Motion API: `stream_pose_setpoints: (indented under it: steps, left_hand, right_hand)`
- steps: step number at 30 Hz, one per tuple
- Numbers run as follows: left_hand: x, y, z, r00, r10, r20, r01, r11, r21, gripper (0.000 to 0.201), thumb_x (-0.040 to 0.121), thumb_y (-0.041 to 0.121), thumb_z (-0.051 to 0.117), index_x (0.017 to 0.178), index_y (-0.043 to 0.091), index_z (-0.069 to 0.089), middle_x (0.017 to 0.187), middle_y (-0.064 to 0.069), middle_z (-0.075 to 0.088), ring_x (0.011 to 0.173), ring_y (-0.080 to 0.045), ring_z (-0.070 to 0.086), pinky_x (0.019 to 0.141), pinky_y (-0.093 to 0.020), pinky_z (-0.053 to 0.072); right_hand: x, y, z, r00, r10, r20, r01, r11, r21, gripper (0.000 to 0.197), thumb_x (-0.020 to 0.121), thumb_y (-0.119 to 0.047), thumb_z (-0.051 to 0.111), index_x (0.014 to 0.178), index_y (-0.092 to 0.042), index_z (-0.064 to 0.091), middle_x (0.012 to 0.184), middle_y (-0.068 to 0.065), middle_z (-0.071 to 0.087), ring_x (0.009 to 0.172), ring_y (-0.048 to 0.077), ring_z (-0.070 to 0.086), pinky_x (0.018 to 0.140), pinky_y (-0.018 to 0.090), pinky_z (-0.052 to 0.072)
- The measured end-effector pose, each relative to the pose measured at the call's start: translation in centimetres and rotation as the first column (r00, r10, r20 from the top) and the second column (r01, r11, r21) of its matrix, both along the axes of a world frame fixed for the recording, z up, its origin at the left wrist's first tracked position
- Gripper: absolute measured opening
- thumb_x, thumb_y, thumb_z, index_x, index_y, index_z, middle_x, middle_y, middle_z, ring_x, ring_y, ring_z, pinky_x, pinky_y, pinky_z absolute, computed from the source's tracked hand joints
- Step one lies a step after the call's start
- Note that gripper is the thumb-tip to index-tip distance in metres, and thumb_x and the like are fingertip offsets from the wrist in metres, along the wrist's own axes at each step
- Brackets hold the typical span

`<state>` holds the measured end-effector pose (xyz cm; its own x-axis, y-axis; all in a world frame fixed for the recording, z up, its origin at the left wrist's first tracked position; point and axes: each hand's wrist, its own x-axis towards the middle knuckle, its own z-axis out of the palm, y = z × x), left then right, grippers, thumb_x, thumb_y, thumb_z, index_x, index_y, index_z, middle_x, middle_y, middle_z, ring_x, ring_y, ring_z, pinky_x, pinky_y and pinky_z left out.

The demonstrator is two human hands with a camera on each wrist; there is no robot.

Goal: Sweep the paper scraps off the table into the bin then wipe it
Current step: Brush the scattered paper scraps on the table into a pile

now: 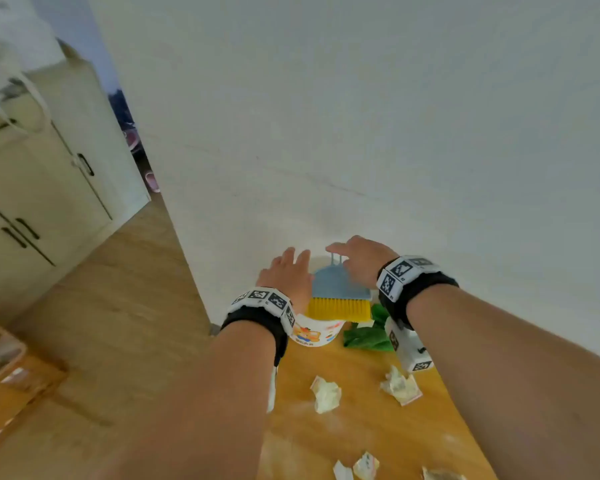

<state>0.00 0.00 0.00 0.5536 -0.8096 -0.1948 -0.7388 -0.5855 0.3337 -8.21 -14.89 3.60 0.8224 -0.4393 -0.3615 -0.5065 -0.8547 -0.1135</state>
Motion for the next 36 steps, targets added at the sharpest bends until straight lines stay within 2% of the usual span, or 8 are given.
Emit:
stream_pose_setpoints:
  steps: [4,10,16,21,28,31,33,36]
  left_hand:
    - [0.9,-0.4,-0.8,1.000,-0.009,0.016,0.009,1.000,-0.008,0.063,0.095,0.009,0.044,0.152,0.020,0.021,0.156,-0.006,0.025,0.137,-0.029,0.032,0.107,-0.043,0.040]
    - [1.4,-0.3,-1.9,0.998,0.000,0.059,0.002,0.999,-0.036,0.064,0.092,0.004,0.050,0.150,0.018,0.026,0.148,-0.003,0.038,0.131,-0.025,0.039,0.099,-0.040,0.046]
    - [1.0,-0.4,-2.0,0.999,0.043,0.032,-0.042,0.999,-0.034,0.068,0.091,0.000,0.044,0.152,0.021,0.021,0.150,-0.003,0.033,0.132,-0.025,0.038,0.097,-0.038,0.047]
    - [0.1,-0.7,-1.8,0.996,0.084,0.019,-0.084,0.996,0.000,0.065,0.094,0.003,0.042,0.152,0.020,0.018,0.153,-0.005,0.030,0.133,-0.027,0.038,0.097,-0.040,0.046]
    - [-1.3,-0.1,-1.2,0.996,0.089,0.007,-0.089,0.996,0.013,0.066,0.095,0.000,0.039,0.154,0.017,0.014,0.162,0.002,0.013,0.141,-0.024,0.032,0.106,-0.041,0.042]
    - [-2.0,0.8,-0.9,0.994,0.103,0.026,-0.103,0.995,0.016,0.067,0.095,0.000,0.041,0.154,0.016,0.014,0.163,0.002,0.010,0.145,-0.022,0.025,0.110,-0.041,0.038]
    - [-2.4,1.5,-0.5,0.994,0.108,0.032,-0.109,0.994,0.003,0.066,0.094,0.001,0.043,0.153,0.016,0.016,0.162,0.000,0.013,0.145,-0.023,0.025,0.110,-0.042,0.037]
    - [-2.7,3.2,-0.3,0.989,0.145,0.013,-0.145,0.989,-0.008,0.065,0.093,0.005,0.047,0.151,0.015,0.020,0.161,-0.003,0.017,0.144,-0.026,0.027,0.110,-0.044,0.037]
  right_hand:
    - [1.2,0.1,-0.8,0.997,0.006,-0.082,-0.008,1.000,-0.016,0.056,0.098,-0.013,0.036,0.148,-0.036,0.032,0.143,0.012,0.043,0.127,0.031,0.049,0.101,0.036,0.041]
    - [1.4,-0.1,-1.8,0.996,-0.017,-0.084,0.014,0.999,-0.047,0.052,0.096,-0.010,0.039,0.145,-0.029,0.040,0.136,0.014,0.043,0.118,0.035,0.053,0.097,0.038,0.043]
    - [0.7,-0.6,-1.1,0.997,-0.028,-0.066,0.021,0.994,-0.103,0.040,0.092,-0.005,0.045,0.128,-0.022,0.052,0.124,0.013,0.048,0.102,0.033,0.057,0.075,0.032,0.041]
    - [-0.8,-0.7,0.1,0.991,0.001,-0.132,-0.029,0.976,-0.214,0.029,0.091,-0.013,0.053,0.119,-0.019,0.058,0.118,0.007,0.062,0.104,0.028,0.060,0.080,0.032,0.046]
    - [-4.6,-0.3,1.9,0.989,-0.006,-0.149,-0.029,0.972,-0.233,0.021,0.089,-0.021,0.060,0.105,-0.016,0.071,0.112,0.004,0.066,0.101,0.025,0.064,0.081,0.032,0.052]
    - [-6.8,0.3,3.2,0.994,-0.026,-0.110,0.004,0.981,-0.195,0.022,0.088,-0.029,0.062,0.101,-0.014,0.071,0.116,0.006,0.057,0.105,0.025,0.060,0.085,0.033,0.050]
    - [-8.3,0.7,4.1,0.998,-0.050,-0.046,0.043,0.988,-0.145,0.013,0.086,-0.032,0.068,0.087,-0.020,0.063,0.117,0.005,0.053,0.108,0.024,0.056,0.086,0.033,0.049]
    - [-9.8,1.2,5.1,0.994,-0.094,0.050,0.098,0.991,-0.095,0.024,0.077,-0.039,0.075,0.096,-0.025,0.069,0.119,0.001,0.054,0.109,0.018,0.053,0.090,0.035,0.050]
